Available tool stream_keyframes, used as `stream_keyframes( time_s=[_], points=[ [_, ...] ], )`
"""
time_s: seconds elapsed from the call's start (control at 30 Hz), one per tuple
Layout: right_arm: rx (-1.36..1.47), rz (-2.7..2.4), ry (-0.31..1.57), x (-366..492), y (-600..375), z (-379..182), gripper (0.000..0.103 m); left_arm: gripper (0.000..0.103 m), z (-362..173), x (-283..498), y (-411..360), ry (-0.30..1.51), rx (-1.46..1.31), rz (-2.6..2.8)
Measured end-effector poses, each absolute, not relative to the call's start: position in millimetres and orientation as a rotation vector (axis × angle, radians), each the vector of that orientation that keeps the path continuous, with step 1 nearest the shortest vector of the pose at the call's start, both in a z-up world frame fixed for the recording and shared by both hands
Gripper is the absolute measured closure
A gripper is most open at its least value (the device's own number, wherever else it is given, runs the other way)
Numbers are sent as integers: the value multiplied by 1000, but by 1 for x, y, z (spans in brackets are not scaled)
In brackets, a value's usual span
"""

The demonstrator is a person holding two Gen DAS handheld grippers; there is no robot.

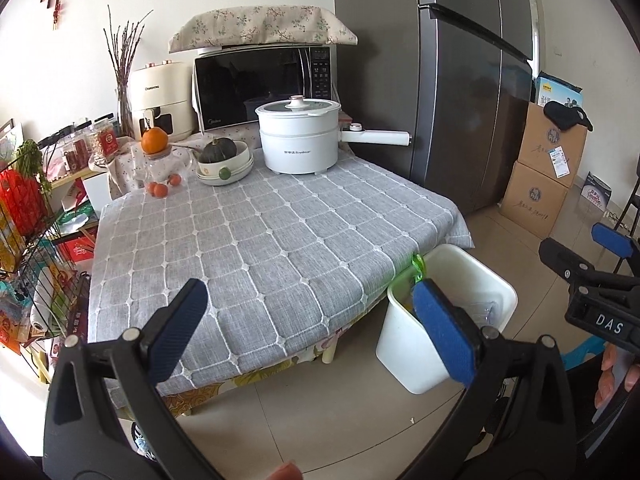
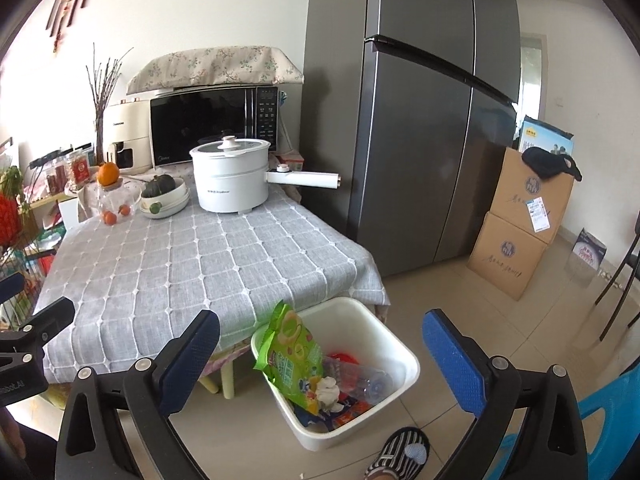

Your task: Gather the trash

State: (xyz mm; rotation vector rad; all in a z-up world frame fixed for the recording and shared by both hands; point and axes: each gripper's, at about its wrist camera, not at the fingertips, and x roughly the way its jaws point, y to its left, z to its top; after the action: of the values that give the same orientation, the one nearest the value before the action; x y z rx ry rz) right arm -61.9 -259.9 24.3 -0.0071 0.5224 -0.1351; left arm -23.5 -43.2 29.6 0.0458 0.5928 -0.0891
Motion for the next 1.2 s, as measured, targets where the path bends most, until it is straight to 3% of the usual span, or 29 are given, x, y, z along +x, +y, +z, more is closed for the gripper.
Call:
stream_keyframes(
  time_s=[1.2],
  points=[
    [24,-123,551,-59,-265,21,0,1,29,-30,-54,610,55,-107]
  ],
)
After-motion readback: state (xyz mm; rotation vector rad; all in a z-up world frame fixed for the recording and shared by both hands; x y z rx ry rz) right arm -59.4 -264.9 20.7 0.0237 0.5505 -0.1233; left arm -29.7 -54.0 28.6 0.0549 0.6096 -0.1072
